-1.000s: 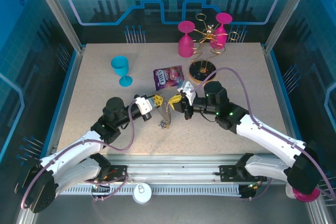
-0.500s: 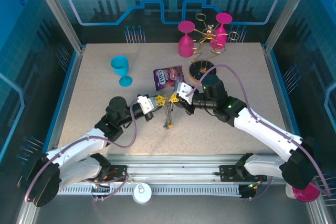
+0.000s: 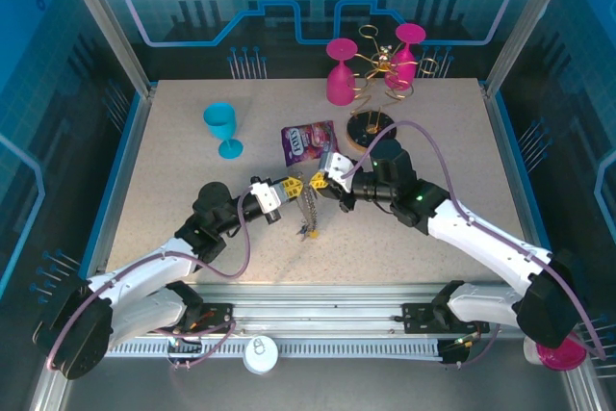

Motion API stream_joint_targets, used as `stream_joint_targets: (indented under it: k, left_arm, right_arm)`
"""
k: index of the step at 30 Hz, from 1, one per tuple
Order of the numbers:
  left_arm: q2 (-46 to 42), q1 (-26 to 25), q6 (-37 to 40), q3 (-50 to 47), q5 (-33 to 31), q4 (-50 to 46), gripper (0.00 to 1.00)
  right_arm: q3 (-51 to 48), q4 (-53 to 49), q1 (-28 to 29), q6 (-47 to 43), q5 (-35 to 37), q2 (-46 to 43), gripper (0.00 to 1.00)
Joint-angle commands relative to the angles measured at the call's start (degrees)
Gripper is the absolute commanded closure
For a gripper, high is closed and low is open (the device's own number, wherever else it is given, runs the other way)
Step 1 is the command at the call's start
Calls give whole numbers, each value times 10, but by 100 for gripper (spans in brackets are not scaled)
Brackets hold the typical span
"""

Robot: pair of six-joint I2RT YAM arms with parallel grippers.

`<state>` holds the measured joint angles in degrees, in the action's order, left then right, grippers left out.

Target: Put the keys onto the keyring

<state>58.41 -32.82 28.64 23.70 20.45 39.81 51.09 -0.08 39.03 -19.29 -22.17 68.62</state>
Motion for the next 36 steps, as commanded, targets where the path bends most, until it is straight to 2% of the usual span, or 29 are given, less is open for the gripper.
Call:
stream_joint_targets:
  k: [1, 6, 11, 13, 16, 20, 31, 36]
  left_arm:
    - [-6, -5, 15, -1, 16, 35, 100]
    - [-6, -5, 16, 1, 14, 35, 100]
    - [-9, -5, 18, 1, -2, 35, 100]
    - [-9, -5, 19, 1, -8, 35, 100]
    - [-8, -5, 19, 2, -13, 36, 100]
    - [-7, -4, 19, 4, -9, 32, 100]
    - [-6, -4, 29, 7, -2, 6, 100]
    - [-1, -4, 29, 11, -1, 5, 100]
  right_arm:
    - [-4, 35, 9, 14, -24, 9, 100]
    - [-4, 31, 10, 11, -14, 13, 100]
    - [-41, 35, 12, 4, 102, -9, 100]
    - [-51, 28, 13, -4, 114, -22, 100]
    - [-47, 0, 16, -10, 75, -30, 100]
    - [-43, 21, 23, -1, 34, -28, 100]
    - [-39, 53, 24, -2, 40, -26, 100]
    - [-32, 43, 25, -2, 19, -24, 100]
